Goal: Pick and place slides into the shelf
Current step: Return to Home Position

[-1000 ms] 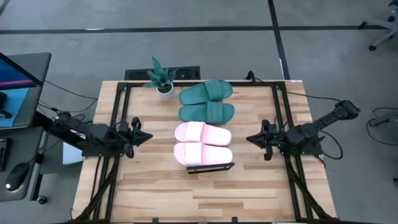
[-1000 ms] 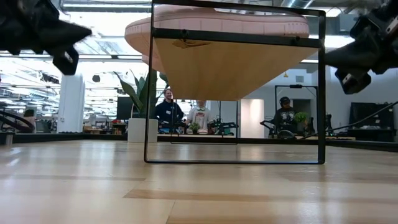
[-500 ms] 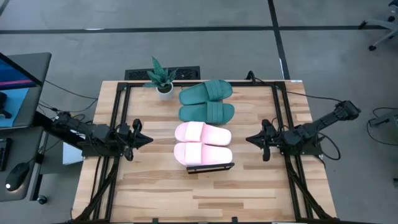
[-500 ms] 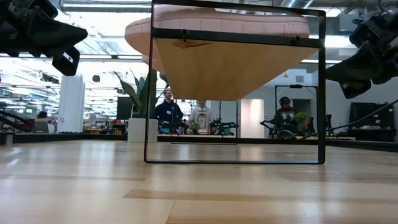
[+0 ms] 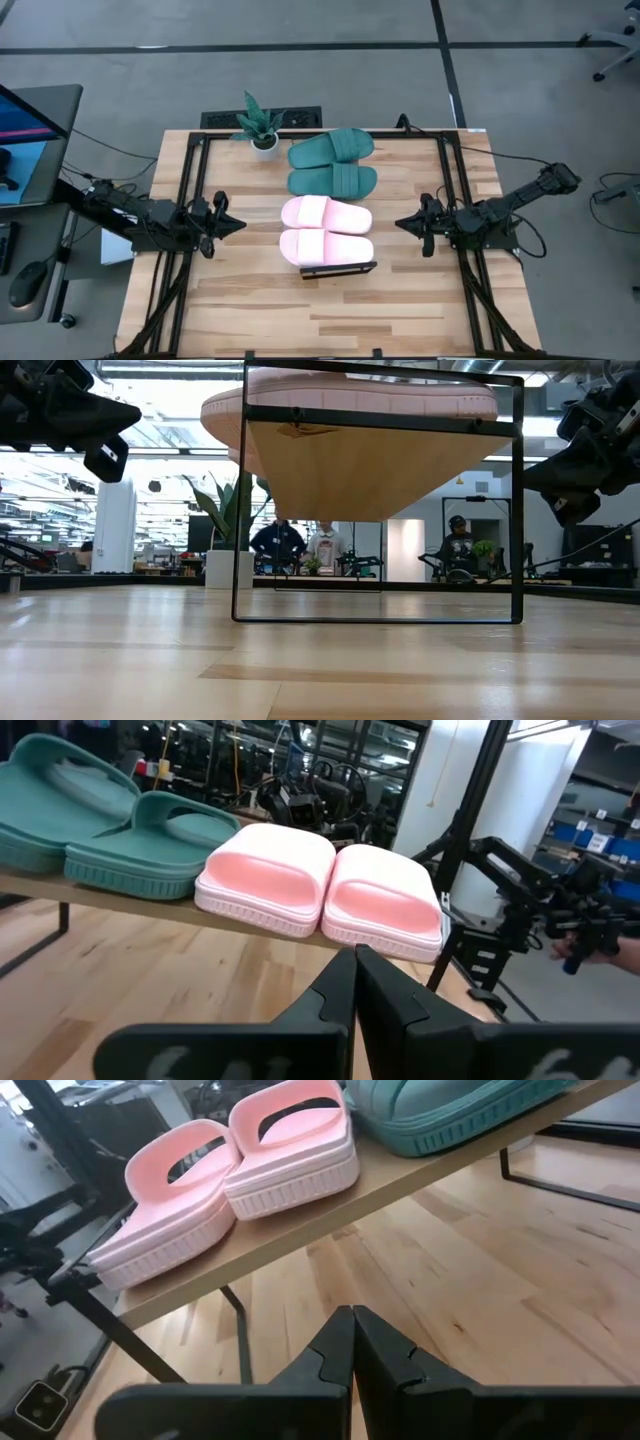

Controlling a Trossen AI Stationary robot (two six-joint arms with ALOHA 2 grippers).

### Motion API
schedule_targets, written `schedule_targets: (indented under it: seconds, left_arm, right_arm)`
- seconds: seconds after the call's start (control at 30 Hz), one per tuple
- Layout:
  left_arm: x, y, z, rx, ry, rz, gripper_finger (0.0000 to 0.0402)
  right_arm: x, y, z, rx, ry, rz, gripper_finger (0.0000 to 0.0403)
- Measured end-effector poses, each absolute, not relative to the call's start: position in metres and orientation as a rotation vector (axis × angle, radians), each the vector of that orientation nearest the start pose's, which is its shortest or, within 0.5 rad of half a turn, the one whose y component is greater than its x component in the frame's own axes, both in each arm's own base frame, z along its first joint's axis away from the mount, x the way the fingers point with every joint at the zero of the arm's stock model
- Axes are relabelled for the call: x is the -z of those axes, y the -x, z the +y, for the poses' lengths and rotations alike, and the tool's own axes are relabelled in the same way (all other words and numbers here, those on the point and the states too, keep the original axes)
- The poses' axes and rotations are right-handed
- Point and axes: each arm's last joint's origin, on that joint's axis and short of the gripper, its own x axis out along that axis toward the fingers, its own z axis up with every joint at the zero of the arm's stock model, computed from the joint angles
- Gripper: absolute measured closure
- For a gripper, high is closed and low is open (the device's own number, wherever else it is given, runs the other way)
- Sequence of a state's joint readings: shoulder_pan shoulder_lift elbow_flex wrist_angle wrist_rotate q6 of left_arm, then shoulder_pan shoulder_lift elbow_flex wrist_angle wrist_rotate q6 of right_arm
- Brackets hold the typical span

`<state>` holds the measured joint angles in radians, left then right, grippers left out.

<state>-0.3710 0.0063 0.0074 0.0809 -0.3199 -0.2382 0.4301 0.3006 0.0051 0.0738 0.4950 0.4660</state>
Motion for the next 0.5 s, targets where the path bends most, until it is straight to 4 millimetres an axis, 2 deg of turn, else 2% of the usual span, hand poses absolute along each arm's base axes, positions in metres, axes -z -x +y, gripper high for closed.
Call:
schedule_targets:
  seconds: [0.5]
  left_arm:
    - [-0.173, -0.0927, -0.0263, 0.06, 0.253, -0.07, 0.0402]
  right_arm:
    - [-0.1471, -0.1063, 0.0336, 0.109, -0.363, 0.18, 0.0403]
